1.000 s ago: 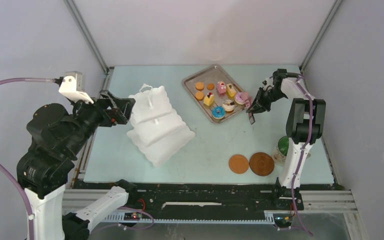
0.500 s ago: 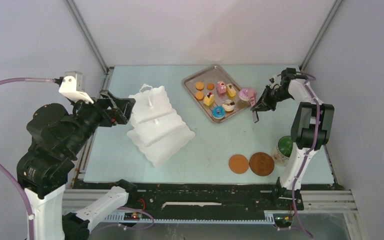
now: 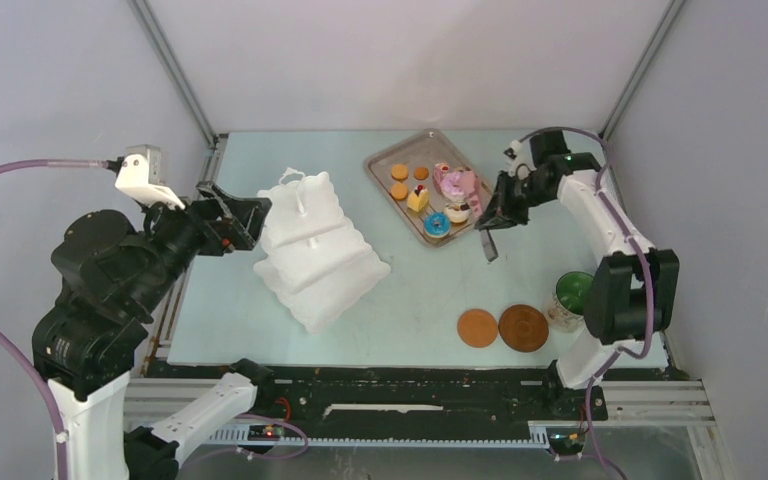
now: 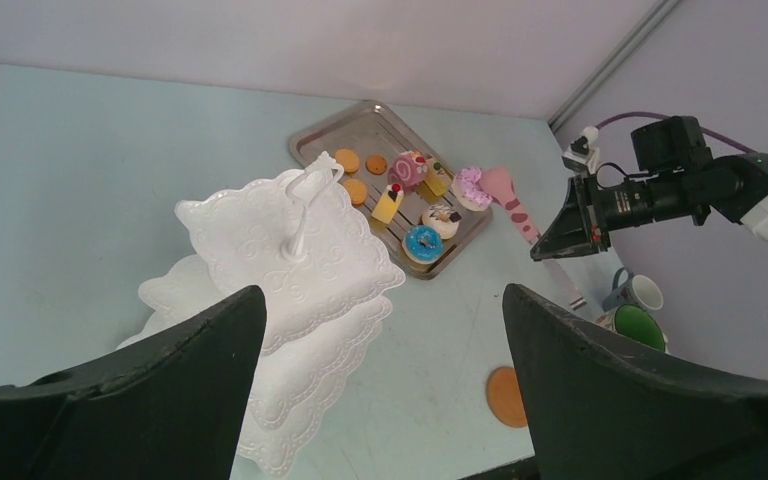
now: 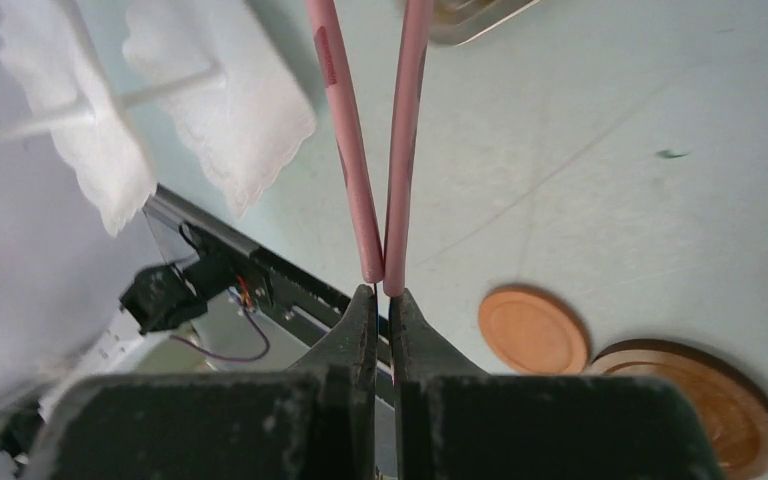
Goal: Serve the afternoon tea
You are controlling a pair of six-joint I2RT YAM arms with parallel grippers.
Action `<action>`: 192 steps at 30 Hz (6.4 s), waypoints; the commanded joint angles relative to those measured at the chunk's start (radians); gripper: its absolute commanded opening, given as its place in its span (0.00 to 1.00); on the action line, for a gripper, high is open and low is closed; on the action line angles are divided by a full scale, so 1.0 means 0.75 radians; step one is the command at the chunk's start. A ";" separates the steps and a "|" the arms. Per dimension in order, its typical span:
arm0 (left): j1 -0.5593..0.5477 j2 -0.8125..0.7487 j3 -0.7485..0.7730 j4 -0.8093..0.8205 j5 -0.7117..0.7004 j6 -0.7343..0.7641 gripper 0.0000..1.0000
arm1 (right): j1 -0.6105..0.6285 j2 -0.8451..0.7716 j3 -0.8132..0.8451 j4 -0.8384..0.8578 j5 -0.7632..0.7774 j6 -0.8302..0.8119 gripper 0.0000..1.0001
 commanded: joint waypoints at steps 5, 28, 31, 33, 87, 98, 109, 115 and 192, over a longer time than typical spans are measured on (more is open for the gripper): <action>-0.009 -0.049 -0.020 0.011 0.043 -0.034 0.95 | 0.405 -0.205 -0.010 0.129 0.102 0.228 0.00; -0.017 -0.096 0.011 -0.049 0.063 0.034 0.95 | 0.887 0.174 0.424 0.226 0.143 0.441 0.00; -0.020 -0.100 0.010 -0.057 0.053 0.041 0.95 | 0.895 0.226 0.482 0.214 0.129 0.439 0.00; -0.020 -0.101 0.011 -0.063 0.042 0.045 0.96 | 0.902 0.254 0.515 0.214 0.116 0.444 0.00; -0.074 -0.084 0.029 -0.070 -0.052 0.101 0.98 | 0.924 0.332 0.580 0.244 0.090 0.443 0.35; -0.077 -0.085 0.034 -0.073 -0.056 0.101 0.98 | 0.884 0.249 0.512 0.255 0.101 0.465 0.38; -0.077 -0.079 0.016 -0.071 -0.032 0.093 0.98 | 0.727 0.035 0.238 0.276 0.120 0.476 0.36; -0.077 -0.068 0.031 -0.082 -0.049 0.078 0.98 | 0.511 -0.119 0.077 0.237 0.095 0.398 0.36; -0.079 0.028 0.065 -0.049 -0.132 0.122 0.98 | -0.054 0.334 -0.205 0.378 -0.295 0.115 0.20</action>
